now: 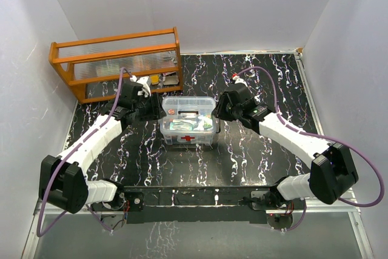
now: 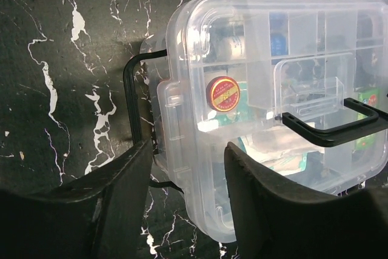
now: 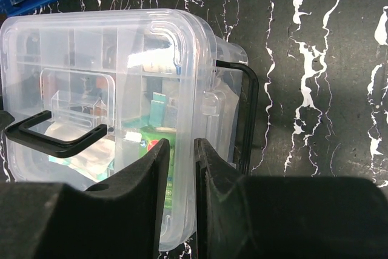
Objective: Organize the medicine kit
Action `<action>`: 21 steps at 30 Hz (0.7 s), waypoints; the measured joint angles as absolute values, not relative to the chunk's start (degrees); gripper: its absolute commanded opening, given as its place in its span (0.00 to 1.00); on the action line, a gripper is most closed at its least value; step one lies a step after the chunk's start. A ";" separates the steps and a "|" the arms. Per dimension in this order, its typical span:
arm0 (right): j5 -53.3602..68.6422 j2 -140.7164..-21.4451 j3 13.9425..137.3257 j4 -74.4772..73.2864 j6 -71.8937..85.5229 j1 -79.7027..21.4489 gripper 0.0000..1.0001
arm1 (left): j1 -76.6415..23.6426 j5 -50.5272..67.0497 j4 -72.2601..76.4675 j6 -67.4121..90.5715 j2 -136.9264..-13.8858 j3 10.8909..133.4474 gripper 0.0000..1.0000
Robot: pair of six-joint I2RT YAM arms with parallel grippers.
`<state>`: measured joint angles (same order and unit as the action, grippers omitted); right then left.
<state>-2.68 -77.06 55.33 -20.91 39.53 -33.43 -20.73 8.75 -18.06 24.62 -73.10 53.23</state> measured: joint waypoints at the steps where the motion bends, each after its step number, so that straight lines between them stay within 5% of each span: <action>1: -2.44 -77.08 55.31 -20.88 39.53 -33.32 0.21 | -20.71 8.86 -17.80 24.69 -73.08 53.21 0.46; 7: -0.14 -77.08 55.31 -20.75 39.81 -32.03 0.26 | -20.56 10.15 -16.45 24.93 -73.54 52.80 0.50; 13: 4.01 -77.06 55.31 -20.34 40.64 -28.86 0.36 | -20.34 9.82 -18.72 23.97 -74.35 54.28 0.68; 21: 10.09 -74.52 52.75 -15.42 41.04 -25.36 0.63 | -20.29 8.86 -23.11 20.71 -75.99 58.02 0.80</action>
<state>10.09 -74.52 52.75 -15.42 41.04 -25.36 -20.29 8.86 -23.11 20.71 -75.99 58.02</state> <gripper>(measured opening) 0.531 0.776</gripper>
